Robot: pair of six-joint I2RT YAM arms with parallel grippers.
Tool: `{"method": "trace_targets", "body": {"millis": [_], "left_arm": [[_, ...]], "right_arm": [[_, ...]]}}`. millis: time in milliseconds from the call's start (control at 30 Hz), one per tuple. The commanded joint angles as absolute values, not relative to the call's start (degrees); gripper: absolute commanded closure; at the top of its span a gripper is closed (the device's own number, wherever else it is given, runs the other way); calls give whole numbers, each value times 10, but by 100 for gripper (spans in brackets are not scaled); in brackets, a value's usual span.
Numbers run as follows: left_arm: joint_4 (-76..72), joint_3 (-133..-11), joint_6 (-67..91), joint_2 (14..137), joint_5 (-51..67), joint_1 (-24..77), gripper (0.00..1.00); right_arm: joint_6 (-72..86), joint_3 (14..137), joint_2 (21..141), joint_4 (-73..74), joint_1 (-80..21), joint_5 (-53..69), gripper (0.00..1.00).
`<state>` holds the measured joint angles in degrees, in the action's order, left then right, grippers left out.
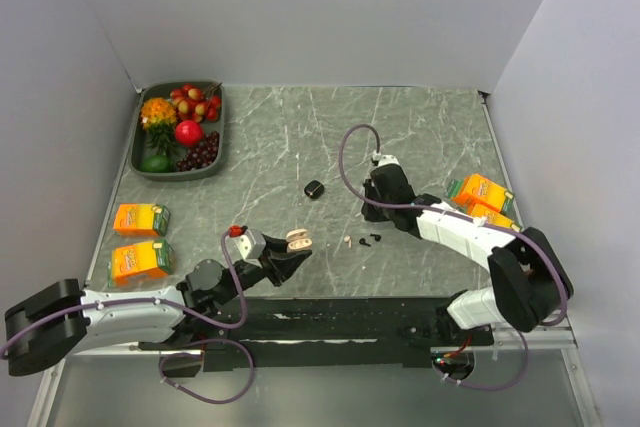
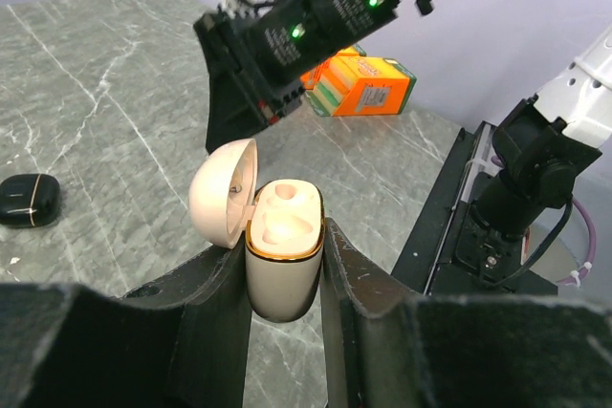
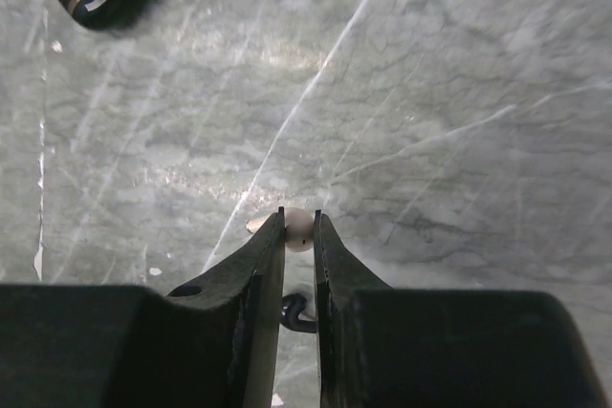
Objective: Insert the wireless bluetooth earbuds into the charging case
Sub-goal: Pick up the earbud from the center of the board.
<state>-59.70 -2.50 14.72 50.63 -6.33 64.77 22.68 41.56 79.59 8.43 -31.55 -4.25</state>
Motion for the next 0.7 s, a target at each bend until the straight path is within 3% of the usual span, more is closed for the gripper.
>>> {"method": "trace_targets", "body": {"millis": [0,233,667], "left_arm": [[-636,-14,152,515,-62,651,99],[-642,-15,149,519,-59,650,99],[-752,-34,141,603,-62,650,99]], "right_arm": [[201,422,756,91,-331,-95,100],[143,462,673,126,-431,-254,100],[-27,566,553,192,-622,-417,100]]}}
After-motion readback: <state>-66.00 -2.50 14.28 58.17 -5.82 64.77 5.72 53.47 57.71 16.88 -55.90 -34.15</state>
